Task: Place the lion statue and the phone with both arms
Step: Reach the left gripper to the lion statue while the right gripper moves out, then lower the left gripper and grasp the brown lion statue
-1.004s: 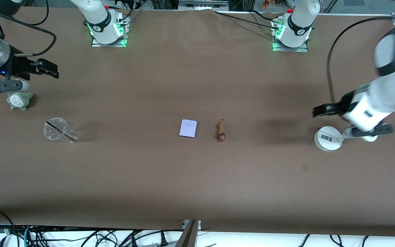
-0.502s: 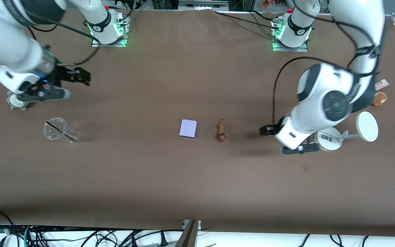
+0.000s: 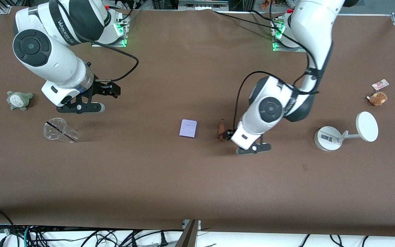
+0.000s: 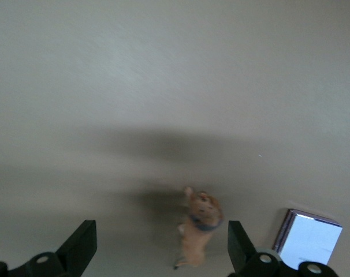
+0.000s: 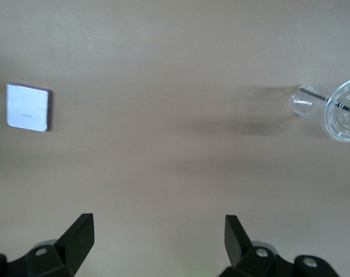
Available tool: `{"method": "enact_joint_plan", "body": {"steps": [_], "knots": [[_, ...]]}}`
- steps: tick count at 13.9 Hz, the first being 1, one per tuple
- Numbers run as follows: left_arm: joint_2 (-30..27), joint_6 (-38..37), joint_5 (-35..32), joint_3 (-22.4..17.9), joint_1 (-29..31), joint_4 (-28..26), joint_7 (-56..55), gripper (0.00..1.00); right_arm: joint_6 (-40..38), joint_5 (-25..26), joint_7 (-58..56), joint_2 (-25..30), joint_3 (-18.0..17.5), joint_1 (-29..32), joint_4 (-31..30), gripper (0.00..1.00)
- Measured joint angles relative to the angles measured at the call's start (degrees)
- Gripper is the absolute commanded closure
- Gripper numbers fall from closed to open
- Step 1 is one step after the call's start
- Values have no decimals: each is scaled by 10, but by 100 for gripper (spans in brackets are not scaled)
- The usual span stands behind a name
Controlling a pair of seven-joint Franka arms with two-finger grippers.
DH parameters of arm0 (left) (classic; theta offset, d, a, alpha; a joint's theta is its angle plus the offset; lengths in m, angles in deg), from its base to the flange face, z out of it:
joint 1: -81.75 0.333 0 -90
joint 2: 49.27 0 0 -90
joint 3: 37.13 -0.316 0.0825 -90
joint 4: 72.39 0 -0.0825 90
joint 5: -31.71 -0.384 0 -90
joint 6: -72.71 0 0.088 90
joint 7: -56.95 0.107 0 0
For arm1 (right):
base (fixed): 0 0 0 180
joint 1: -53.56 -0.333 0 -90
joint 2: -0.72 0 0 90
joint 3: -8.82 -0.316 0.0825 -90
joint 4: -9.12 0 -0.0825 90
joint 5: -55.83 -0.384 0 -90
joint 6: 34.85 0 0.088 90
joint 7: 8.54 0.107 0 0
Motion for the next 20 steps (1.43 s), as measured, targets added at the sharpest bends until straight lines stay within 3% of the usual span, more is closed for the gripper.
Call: {"method": "enact_joint_plan", "body": {"steps": [11, 12, 13, 15, 16, 20], "knots": [[59, 80, -101, -1, -67, -27, -93, 0, -13, 0, 0, 1, 6, 0, 23, 0], [61, 80, -110, -1, -68, -27, -100, 9, -14, 0, 0, 1, 6, 0, 23, 0], [61, 80, -115, -1, -70, -28, -104, 45, -14, 0, 0, 1, 6, 0, 23, 0], [61, 80, -117, -1, -72, -28, -110, 88, -14, 0, 0, 1, 6, 0, 23, 0], [61, 80, -117, -1, -72, -28, -110, 100, -14, 0, 0, 1, 6, 0, 23, 0], [59, 79, -117, -4, -68, -27, -111, 100, -14, 0, 0, 1, 6, 0, 23, 0]]}}
